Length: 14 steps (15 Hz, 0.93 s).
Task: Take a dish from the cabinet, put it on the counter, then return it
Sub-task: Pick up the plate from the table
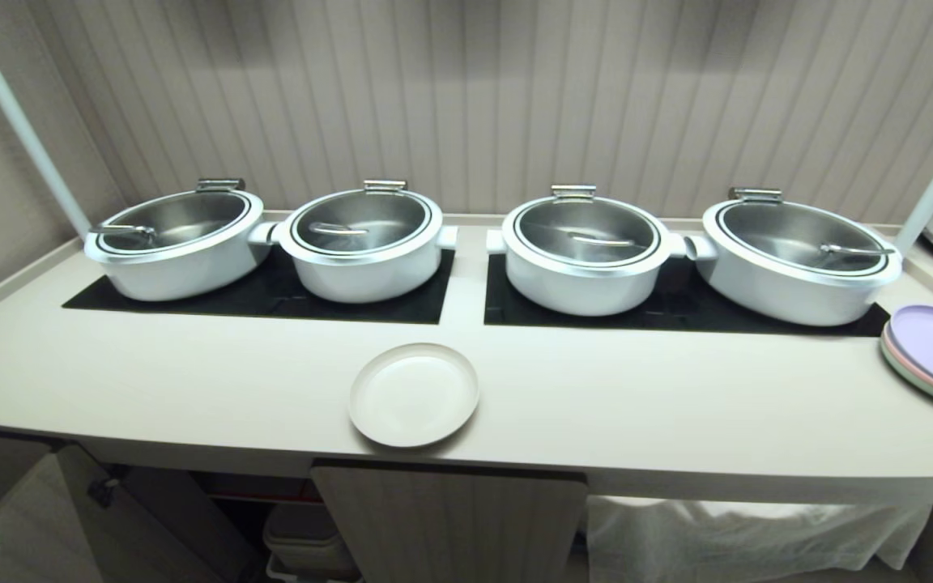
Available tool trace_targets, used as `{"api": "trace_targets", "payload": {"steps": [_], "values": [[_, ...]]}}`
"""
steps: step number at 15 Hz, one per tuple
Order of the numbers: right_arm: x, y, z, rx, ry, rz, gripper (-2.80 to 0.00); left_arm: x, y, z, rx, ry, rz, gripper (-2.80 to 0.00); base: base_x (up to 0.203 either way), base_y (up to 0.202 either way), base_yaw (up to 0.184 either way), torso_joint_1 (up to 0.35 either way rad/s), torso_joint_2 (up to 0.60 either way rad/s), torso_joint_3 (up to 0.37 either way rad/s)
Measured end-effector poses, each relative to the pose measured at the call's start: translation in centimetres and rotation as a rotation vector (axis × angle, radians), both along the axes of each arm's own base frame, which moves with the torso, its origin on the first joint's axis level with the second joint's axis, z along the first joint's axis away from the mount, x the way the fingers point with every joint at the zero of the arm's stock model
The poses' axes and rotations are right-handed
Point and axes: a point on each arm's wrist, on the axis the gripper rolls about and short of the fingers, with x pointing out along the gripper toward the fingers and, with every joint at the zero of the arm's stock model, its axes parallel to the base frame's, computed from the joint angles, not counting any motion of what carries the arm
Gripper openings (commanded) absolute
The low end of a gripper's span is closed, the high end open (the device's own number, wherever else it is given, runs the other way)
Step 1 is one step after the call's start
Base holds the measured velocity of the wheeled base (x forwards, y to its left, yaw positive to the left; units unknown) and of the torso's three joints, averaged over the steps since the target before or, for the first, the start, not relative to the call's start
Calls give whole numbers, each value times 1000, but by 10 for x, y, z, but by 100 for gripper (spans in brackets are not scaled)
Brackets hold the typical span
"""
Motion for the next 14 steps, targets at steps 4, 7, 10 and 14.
{"api": "trace_targets", "payload": {"steps": [4, 7, 10, 14], "values": [[0, 0, 0, 0, 0, 0, -280, 41, 0, 13, -29, 39, 12, -280, 0, 0, 0, 0, 0, 0], [0, 0, 0, 0, 0, 1, -280, 74, -1, 16, -80, 124, 33, -280, 0, 0, 0, 0, 0, 0], [0, 0, 0, 0, 0, 0, -280, 106, -1, 20, -133, 205, 62, -280, 0, 0, 0, 0, 0, 0], [0, 0, 0, 0, 0, 1, -280, 150, -2, 26, -169, 316, 92, -280, 0, 0, 0, 0, 0, 0]]}}
